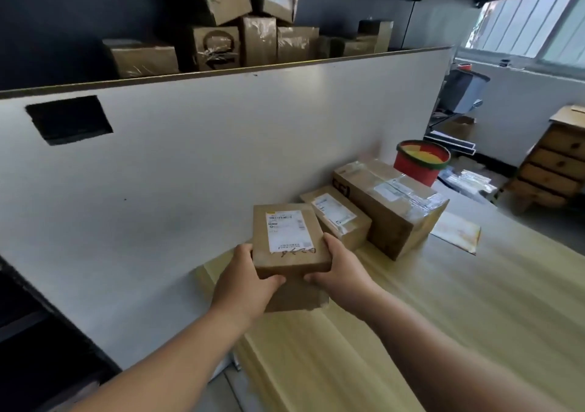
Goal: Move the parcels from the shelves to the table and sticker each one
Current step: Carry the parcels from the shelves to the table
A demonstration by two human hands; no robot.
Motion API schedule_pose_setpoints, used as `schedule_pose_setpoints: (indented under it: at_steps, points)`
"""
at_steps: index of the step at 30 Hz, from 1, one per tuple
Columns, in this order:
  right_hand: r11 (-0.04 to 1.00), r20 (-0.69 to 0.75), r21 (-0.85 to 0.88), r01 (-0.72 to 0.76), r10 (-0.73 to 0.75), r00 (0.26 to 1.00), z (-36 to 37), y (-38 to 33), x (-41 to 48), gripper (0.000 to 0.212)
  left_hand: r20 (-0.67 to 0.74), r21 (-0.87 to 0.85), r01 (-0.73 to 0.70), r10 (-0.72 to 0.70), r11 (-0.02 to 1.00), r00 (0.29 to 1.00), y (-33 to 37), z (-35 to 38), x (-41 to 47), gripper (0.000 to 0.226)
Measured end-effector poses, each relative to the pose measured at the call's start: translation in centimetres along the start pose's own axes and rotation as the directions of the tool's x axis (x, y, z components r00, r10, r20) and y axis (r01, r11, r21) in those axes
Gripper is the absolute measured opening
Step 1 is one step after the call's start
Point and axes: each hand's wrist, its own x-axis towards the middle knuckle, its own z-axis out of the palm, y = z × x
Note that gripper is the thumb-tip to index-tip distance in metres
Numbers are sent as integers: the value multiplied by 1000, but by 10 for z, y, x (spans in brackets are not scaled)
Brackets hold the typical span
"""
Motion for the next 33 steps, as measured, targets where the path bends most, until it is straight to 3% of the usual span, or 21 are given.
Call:
schedule_pose_setpoints:
  at_steps: [8,14,18,24,29,33]
  points:
    - [996,114,-93,-16,27,993,-10,51,101,81,-48,33,140,-139,990,989,-16,75,77,61]
    - [988,142,-152,-18,40,989,-8,71,150,80,25,51,167,-169,985,985,-27,105,114,72]
    - [980,132,-200,-5,32,991,-5,80,172,64,81,90,173,-181,981,980,-32,115,133,63]
    - [945,88,-326,24,5,996,9,93,182,47,211,246,161,-215,956,954,-31,117,140,76]
    - [893,79,-419,166,-146,986,12,74,170,57,166,387,-24,-44,922,985,-20,92,131,85]
    - [775,125,-556,300,-279,952,14,44,148,73,58,617,-95,75,781,996,-24,48,119,88]
